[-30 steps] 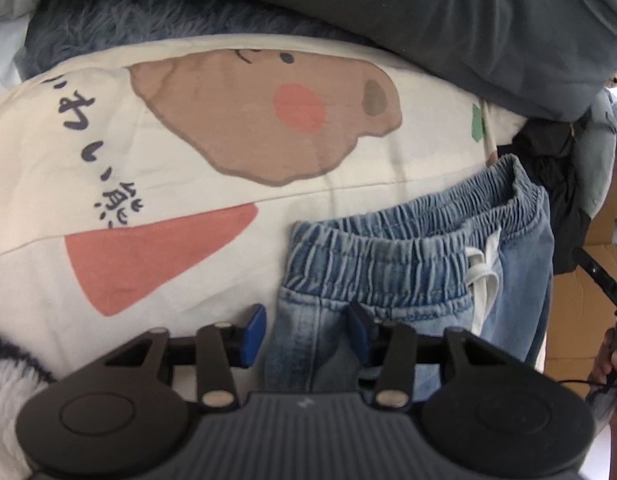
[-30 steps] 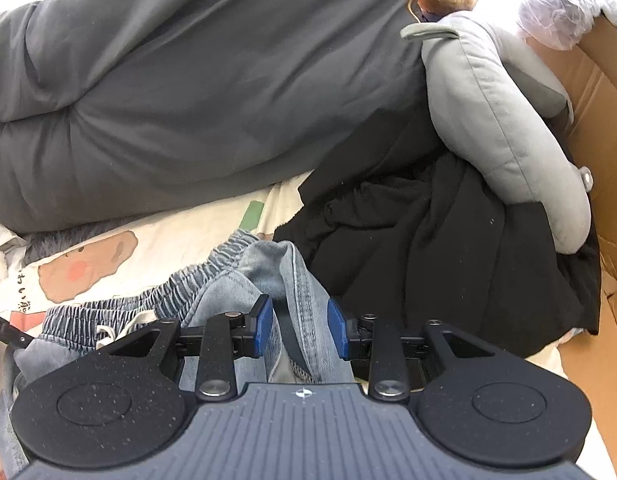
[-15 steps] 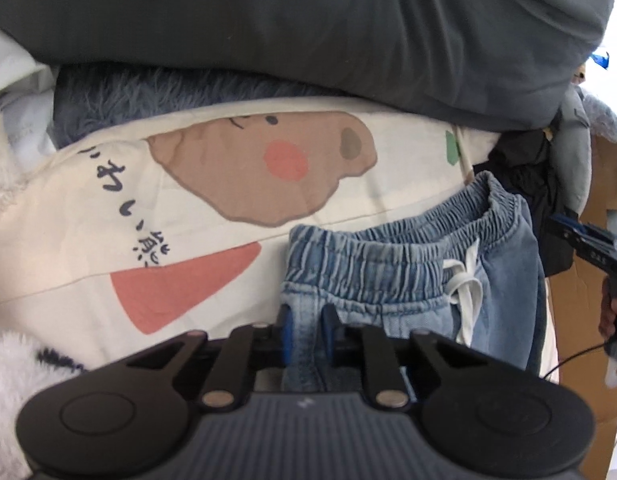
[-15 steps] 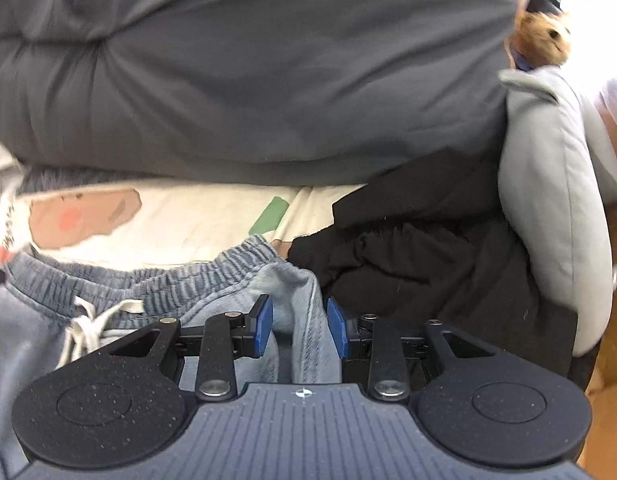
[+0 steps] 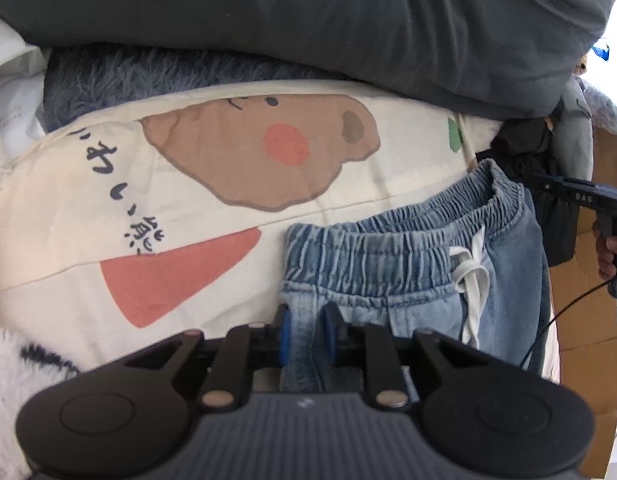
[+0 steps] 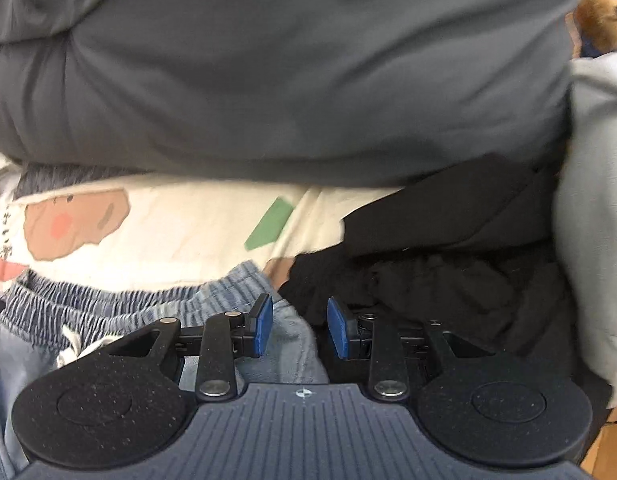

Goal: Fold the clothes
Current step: 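Grasp the waistband with the left tool while the right tool grasps beside it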

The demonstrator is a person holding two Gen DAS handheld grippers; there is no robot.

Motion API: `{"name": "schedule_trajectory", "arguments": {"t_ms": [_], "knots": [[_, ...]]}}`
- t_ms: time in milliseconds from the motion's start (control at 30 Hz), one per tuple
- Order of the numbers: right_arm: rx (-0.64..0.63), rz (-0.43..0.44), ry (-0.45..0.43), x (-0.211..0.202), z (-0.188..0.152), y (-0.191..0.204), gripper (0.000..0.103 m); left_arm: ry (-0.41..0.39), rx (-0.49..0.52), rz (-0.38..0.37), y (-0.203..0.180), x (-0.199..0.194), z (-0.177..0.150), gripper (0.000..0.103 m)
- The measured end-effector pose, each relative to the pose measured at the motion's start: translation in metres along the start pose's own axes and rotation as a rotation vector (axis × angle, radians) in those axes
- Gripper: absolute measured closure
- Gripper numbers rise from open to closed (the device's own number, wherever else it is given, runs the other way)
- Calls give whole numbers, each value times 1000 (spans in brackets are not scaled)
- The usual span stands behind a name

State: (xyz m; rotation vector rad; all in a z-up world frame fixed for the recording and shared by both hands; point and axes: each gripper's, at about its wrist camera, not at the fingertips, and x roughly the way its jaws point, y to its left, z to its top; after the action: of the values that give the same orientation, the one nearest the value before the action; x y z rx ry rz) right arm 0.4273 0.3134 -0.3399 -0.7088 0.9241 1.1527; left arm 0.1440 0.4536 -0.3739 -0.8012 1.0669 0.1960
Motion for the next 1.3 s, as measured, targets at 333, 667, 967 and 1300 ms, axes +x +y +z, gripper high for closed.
{"name": "schedule_trajectory", "arguments": {"t_ms": [333,667,967,1300], "knots": [[-259,-85,149,23,-14,25,66,9,-10,5,1,5,1,80],[-115,38,228,38,9,-9,65,19,-20,-25,4,15,-3,72],[-205,15,263,34,12,12,100,-106,14,52,-3,-21,-5,98],[-269,-110,61,-40,27,36,102,-279,27,103,-19,-75,0,100]]}}
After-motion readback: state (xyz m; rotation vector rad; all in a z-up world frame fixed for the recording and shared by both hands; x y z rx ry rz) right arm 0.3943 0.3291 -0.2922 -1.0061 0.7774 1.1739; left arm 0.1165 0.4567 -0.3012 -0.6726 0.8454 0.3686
